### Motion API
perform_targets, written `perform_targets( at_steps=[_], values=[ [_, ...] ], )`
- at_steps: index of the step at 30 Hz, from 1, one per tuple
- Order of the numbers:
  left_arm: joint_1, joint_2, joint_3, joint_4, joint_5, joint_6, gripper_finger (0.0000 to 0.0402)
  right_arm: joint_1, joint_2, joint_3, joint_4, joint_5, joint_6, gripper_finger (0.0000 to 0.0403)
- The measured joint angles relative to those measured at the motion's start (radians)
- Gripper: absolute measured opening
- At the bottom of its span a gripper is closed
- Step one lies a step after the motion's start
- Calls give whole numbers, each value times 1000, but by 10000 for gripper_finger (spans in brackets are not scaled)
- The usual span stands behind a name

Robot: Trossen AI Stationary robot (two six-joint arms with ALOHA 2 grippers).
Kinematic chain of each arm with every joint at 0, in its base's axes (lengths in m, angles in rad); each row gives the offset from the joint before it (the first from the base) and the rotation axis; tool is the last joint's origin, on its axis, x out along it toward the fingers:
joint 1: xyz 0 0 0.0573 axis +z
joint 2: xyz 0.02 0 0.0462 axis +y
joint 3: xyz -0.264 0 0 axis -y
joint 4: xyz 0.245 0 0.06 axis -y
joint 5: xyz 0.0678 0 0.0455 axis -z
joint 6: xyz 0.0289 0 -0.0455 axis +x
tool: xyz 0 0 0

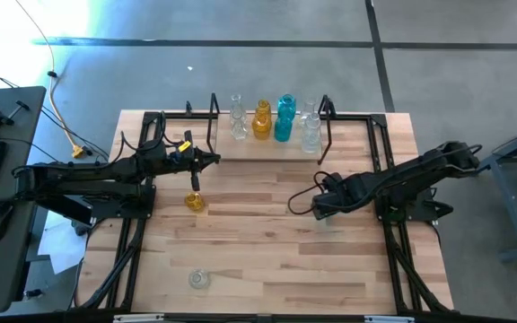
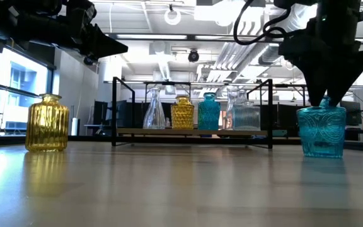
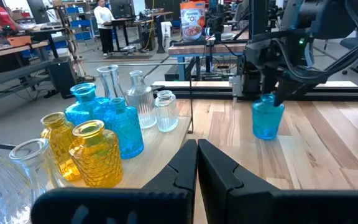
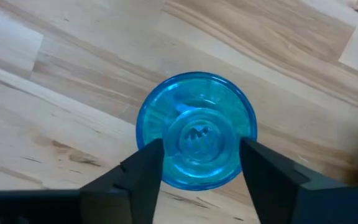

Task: Sort vases onto shelf
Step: Put the blue vase on the shelf aligned with the other blue vase

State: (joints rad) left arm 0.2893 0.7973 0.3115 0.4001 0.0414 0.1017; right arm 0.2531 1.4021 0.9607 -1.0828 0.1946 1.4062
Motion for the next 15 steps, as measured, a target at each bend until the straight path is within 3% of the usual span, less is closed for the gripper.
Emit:
perform_targets(
  at_steps=[10, 15],
  values=[
    [0, 0, 0, 0, 0, -1, 5, -16, 0, 0, 62, 38, -103, 117],
    [0, 0, 0, 0, 0, -3, 5, -42, 1, 0, 148, 35, -193, 106]
  ],
)
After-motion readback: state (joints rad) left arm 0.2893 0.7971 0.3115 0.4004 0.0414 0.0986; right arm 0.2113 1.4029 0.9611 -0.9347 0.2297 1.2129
